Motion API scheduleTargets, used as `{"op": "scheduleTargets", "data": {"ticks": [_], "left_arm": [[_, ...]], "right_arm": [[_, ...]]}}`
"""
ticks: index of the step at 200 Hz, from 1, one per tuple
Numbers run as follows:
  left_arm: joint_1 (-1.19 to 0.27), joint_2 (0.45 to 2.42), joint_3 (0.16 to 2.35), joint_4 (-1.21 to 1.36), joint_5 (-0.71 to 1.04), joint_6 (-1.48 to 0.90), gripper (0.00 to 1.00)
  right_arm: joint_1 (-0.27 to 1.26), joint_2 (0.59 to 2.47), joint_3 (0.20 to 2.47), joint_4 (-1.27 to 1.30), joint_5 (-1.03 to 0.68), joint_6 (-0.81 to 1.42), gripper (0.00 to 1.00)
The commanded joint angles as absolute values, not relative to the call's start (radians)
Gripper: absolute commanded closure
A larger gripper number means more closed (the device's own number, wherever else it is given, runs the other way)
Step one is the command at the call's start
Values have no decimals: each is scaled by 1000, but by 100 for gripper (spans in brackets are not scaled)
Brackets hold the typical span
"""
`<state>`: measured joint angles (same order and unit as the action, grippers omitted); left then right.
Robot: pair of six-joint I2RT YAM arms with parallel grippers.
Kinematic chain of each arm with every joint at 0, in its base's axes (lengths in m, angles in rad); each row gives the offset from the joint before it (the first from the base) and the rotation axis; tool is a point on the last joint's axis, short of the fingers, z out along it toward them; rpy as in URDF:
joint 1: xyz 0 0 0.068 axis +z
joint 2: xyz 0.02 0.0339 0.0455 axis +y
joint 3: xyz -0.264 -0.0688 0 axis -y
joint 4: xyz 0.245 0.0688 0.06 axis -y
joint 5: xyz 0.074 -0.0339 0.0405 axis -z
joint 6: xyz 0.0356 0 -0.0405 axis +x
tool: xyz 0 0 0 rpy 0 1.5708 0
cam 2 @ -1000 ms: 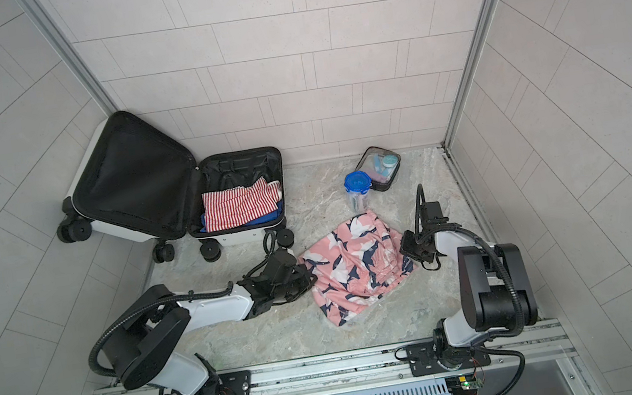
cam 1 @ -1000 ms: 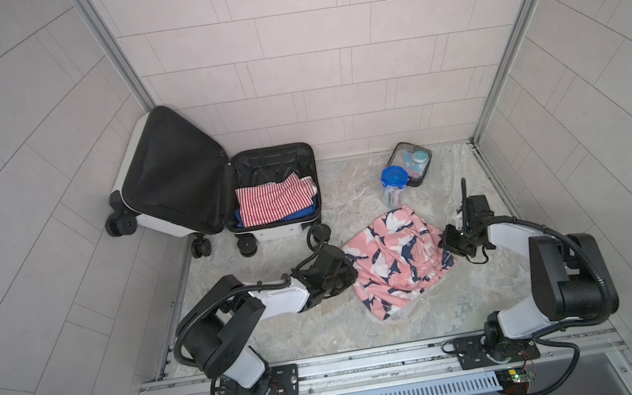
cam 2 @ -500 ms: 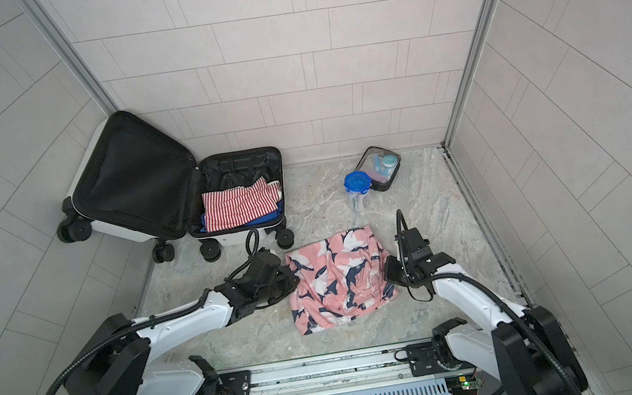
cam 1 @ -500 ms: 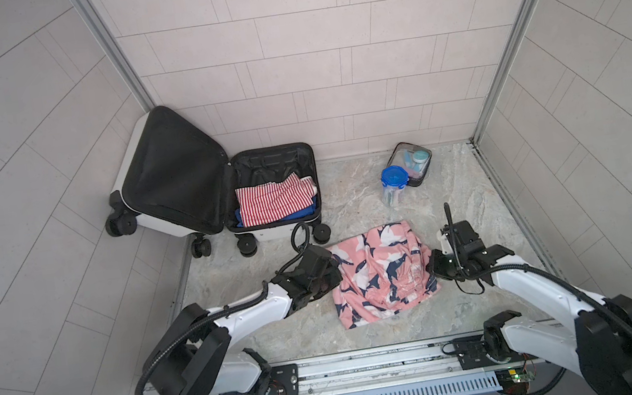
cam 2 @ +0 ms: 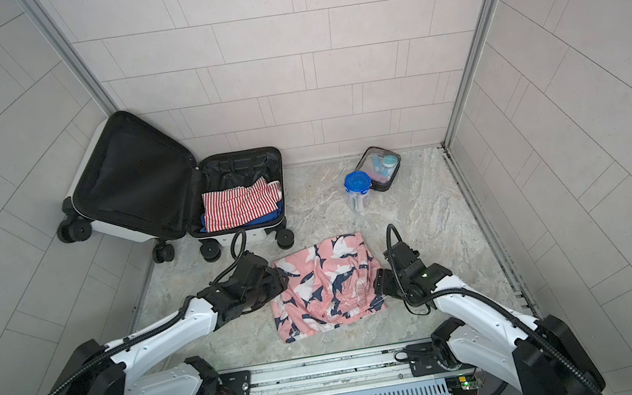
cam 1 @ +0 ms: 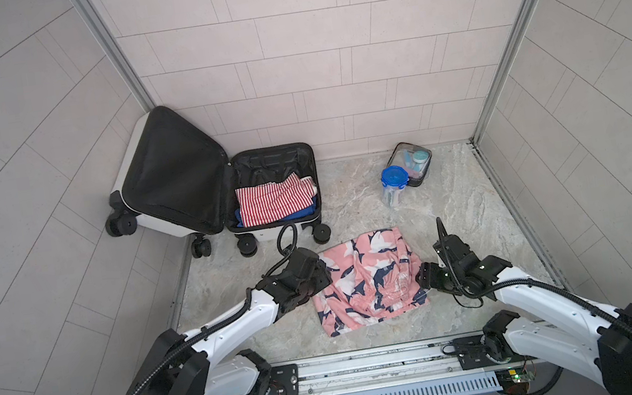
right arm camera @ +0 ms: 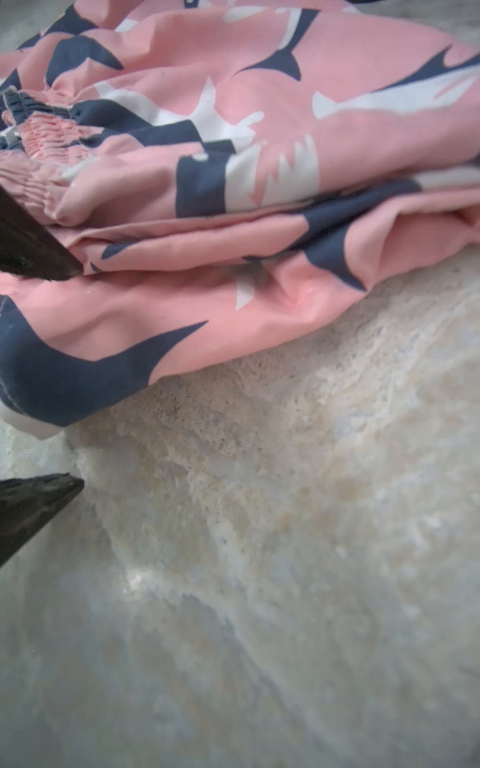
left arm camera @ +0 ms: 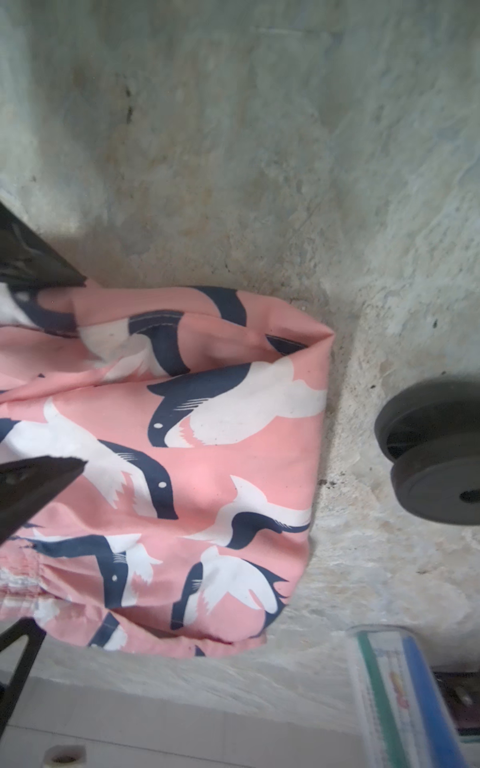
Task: Pack the luggage
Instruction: 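Reposition both grippers onto opposite edges of the pink shark-print garment, then close both grippers on the pink garment edges and lift it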
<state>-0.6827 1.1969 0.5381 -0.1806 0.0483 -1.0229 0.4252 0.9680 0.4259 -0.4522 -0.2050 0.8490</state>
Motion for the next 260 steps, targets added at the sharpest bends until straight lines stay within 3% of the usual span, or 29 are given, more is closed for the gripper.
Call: {"op": "scheduleTargets", "data": {"ticks": [1, 26, 88, 191, 232, 260], "left_arm": [[-677, 1152, 519, -236, 41, -1010, 20], [-675, 1112, 486, -233, 59, -1022, 14], [-673, 1070, 392, -194, 109, -1080, 11], [-672, 1263, 383, 77, 234, -1104, 11], [-674, 1321, 403, 113, 243, -1101, 22], [-674, 1362, 422, 133, 256, -1097, 37]], "right_arm": [[423, 939, 486, -501, -167, 804, 17], [407, 940, 509, -482, -180, 760, 13], [334, 1115, 586, -410, -316, 659, 11], [295, 1360, 605, -258, -416, 661, 13], [317, 1380, 586, -208, -431, 700, 20], [359, 1393, 584, -188, -416, 733, 37]]}}
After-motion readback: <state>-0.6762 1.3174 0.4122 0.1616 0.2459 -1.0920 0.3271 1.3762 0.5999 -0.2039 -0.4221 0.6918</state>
